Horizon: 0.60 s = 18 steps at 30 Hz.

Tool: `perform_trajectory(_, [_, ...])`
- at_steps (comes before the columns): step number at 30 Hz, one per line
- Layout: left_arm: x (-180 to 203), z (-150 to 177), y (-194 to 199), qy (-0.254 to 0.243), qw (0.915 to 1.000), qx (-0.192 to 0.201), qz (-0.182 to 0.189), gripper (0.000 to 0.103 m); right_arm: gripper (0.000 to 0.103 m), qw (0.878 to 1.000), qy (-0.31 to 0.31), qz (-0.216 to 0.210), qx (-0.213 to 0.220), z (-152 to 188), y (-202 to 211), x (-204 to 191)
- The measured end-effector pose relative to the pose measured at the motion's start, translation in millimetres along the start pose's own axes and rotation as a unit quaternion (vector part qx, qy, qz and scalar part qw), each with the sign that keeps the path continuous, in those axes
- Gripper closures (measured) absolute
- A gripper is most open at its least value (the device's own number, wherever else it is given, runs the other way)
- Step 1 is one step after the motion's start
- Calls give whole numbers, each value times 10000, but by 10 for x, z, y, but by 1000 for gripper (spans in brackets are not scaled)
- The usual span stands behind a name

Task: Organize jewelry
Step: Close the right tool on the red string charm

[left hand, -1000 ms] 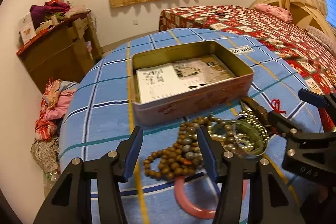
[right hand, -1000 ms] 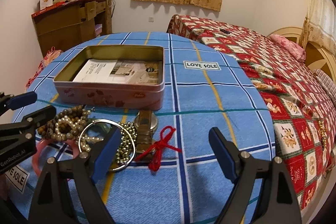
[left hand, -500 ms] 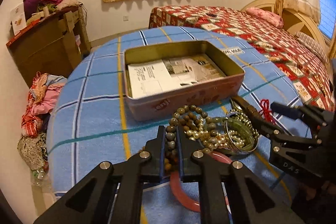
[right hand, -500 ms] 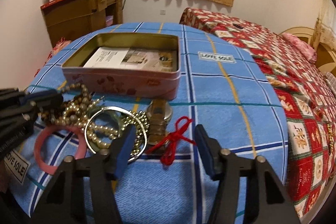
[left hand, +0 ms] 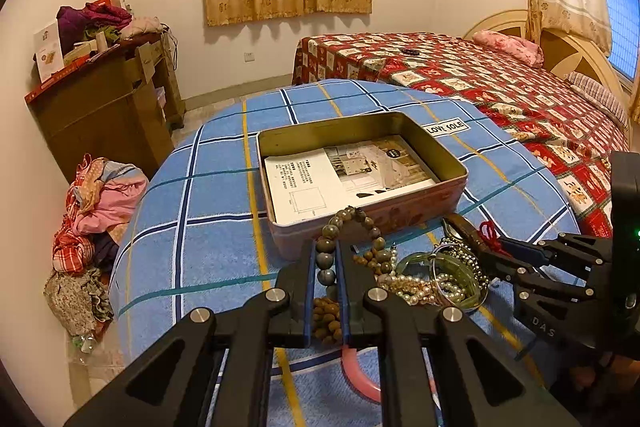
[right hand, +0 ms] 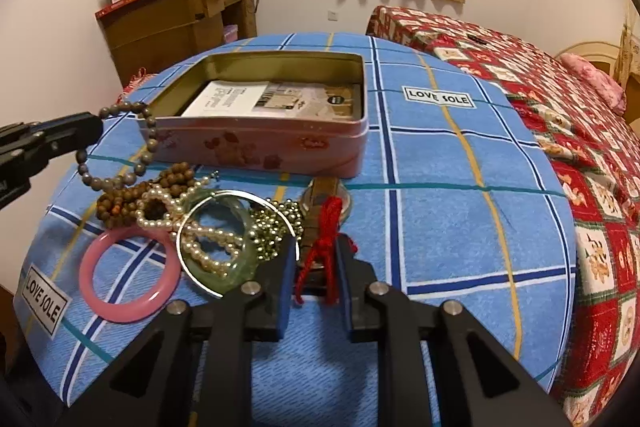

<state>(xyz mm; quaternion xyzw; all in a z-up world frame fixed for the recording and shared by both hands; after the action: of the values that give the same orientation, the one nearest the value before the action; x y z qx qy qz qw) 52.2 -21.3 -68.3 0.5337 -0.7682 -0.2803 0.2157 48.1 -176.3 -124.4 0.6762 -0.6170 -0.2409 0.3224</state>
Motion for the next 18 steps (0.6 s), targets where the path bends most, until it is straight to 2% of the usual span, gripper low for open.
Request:
perform_trajectory(9, [-78,-27,51,76,9999,77,-44,94,82,9999,-9,24,110,-19,52,62])
perform_trajectory(14, [-90,-50,79,96,9999,120,-64,94,83,9990,194,164,362,-79,159,15])
perform_trajectory(15, [-89,-56,83,95,9999,124,-58,94,85,9987,225,189,414,-89,181,10])
perform_trajectory(16, [-90,-60,86,97,9999,130,-58,94,100,9983,268,217,473,-103,209,-2])
perform_trajectory(18, [-101,-58,93,100,9998,140,-54,94,99,9974,323,253,586,-134,267,-15])
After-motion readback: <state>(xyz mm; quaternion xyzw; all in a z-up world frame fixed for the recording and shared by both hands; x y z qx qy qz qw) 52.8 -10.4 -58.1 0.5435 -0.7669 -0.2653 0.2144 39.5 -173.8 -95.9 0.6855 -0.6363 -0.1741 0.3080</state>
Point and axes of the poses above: each gripper's, at about its wrist camera, not at the fingertips, and y roughly against the way its jaws point, x to its right, z to its underside, the point moved 4 cm from there along -y, roughly the way its jaws point, and after that the axes turned 4 degrees about z, right-handed, at the moved point
